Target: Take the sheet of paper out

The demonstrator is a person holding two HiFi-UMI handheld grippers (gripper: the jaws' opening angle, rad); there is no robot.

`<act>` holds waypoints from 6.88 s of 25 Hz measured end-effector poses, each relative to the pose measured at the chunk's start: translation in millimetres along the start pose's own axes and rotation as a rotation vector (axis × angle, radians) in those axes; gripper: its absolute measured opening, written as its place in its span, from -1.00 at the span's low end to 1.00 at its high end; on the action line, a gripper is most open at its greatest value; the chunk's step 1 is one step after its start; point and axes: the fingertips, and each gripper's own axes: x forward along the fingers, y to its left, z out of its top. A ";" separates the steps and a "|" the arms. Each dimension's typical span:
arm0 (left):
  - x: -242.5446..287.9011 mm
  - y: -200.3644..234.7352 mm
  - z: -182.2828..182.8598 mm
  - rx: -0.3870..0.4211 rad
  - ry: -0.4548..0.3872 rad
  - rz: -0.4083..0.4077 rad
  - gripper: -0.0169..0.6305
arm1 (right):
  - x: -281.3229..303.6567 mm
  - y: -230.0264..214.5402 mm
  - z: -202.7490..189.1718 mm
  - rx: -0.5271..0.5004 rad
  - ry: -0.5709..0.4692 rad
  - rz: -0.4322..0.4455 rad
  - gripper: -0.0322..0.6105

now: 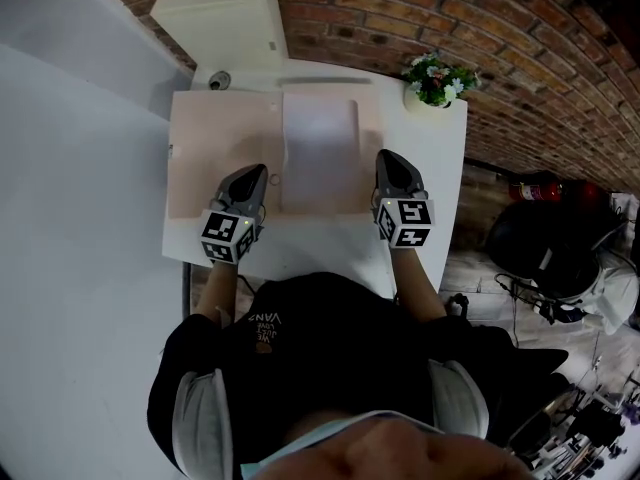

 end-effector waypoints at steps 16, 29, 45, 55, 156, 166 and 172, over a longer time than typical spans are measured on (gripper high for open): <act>44.5 16.3 -51.2 -0.152 0.220 -0.014 -0.95 | 43.9 -9.7 -29.2 -0.025 0.131 0.024 -0.90; 62.5 6.4 -81.2 -0.294 0.372 -0.125 -0.62 | 57.5 -14.7 -48.7 -0.038 0.211 0.028 -0.90; 75.8 -10.7 -101.3 -0.354 0.584 -0.209 -0.24 | 61.1 -14.5 -52.8 -0.027 0.233 0.035 -0.90; 81.2 -14.8 -101.6 -0.341 0.681 -0.236 -0.25 | 62.1 -14.2 -53.4 -0.017 0.233 0.042 -0.90; -54.7 36.1 -36.5 -0.142 0.439 -0.081 -0.94 | 24.6 48.6 -50.0 -0.002 0.206 0.068 -0.90; -71.8 31.5 -11.0 -0.015 0.370 -0.091 -0.94 | 33.2 78.4 -48.6 -0.010 0.194 0.120 -0.90; -81.2 15.6 10.9 0.080 0.280 -0.150 -0.94 | 38.7 96.9 -40.4 0.009 0.153 0.166 -0.90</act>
